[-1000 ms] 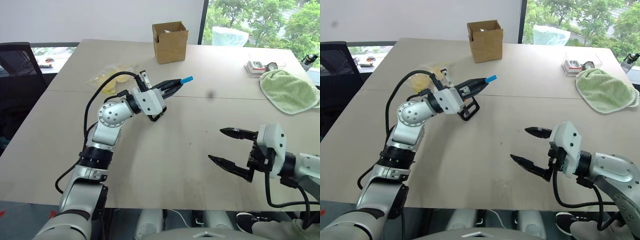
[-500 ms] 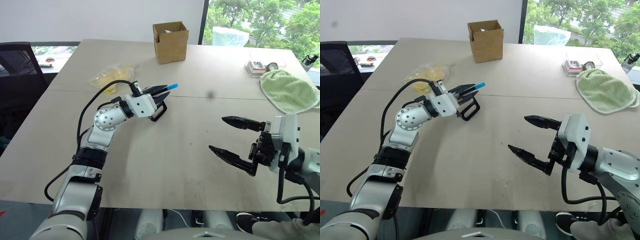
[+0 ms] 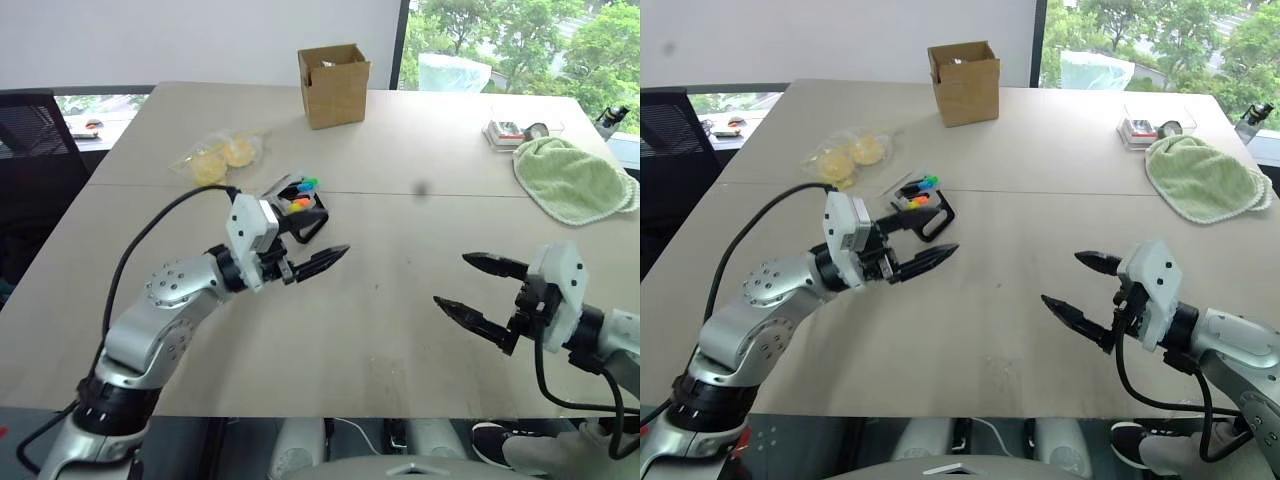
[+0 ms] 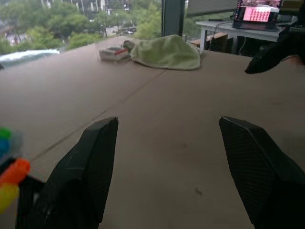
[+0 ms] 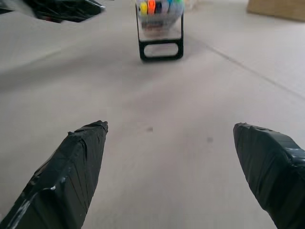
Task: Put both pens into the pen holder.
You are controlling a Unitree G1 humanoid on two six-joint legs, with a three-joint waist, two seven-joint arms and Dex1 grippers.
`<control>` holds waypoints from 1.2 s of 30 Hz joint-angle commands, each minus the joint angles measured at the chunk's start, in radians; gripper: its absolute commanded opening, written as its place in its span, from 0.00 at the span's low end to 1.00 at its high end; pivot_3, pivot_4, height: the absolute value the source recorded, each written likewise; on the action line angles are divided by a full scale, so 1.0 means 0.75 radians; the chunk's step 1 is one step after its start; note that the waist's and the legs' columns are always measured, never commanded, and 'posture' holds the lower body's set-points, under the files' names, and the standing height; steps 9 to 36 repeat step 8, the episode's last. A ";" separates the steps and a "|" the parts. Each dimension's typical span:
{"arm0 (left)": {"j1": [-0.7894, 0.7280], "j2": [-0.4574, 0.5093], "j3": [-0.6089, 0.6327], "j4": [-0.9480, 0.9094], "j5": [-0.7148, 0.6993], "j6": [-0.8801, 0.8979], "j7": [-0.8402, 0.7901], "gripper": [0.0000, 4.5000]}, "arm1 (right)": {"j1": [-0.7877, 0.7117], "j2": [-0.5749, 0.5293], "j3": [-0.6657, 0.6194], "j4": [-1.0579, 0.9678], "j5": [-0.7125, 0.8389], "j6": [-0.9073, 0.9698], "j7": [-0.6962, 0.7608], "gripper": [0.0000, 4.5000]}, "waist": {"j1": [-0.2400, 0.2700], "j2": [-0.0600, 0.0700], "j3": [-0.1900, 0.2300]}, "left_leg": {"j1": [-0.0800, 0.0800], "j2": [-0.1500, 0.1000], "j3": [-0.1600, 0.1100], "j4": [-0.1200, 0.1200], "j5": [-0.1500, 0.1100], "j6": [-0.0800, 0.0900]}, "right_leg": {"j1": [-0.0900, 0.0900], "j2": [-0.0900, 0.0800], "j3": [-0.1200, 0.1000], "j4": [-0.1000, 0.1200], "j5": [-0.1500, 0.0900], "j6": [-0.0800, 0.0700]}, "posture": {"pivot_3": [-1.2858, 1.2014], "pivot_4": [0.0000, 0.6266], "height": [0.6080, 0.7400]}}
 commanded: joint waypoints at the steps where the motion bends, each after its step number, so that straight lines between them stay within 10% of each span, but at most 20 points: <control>1: 0.234 0.079 0.212 -0.161 -0.133 0.166 0.037 0.77 | 0.140 -0.001 -0.101 0.008 -0.143 -0.061 -0.007 1.00 | 0.000 0.000 0.000 | 0.000 0.000 0.000 -0.001 0.000 0.000 | 0.000 0.000 0.001 0.000 0.000 0.000 | 0.52 0.24 1.00; 8: 0.497 0.151 0.445 -0.235 -0.134 0.255 -0.020 0.77 | 0.310 -0.004 -0.222 0.022 -0.209 -0.122 0.100 1.00 | 0.025 0.001 -0.001 | 0.000 -0.001 0.002 0.000 0.000 0.000 | 0.000 -0.001 0.001 -0.002 -0.003 -0.004 | 0.52 0.24 1.00; 36: 0.497 0.151 0.445 -0.235 -0.134 0.255 -0.020 0.77 | 0.310 -0.004 -0.222 0.022 -0.209 -0.122 0.100 1.00 | 0.025 0.001 -0.001 | 0.000 -0.001 0.002 0.000 0.000 0.000 | 0.000 -0.001 0.001 -0.002 -0.003 -0.004 | 0.52 0.24 1.00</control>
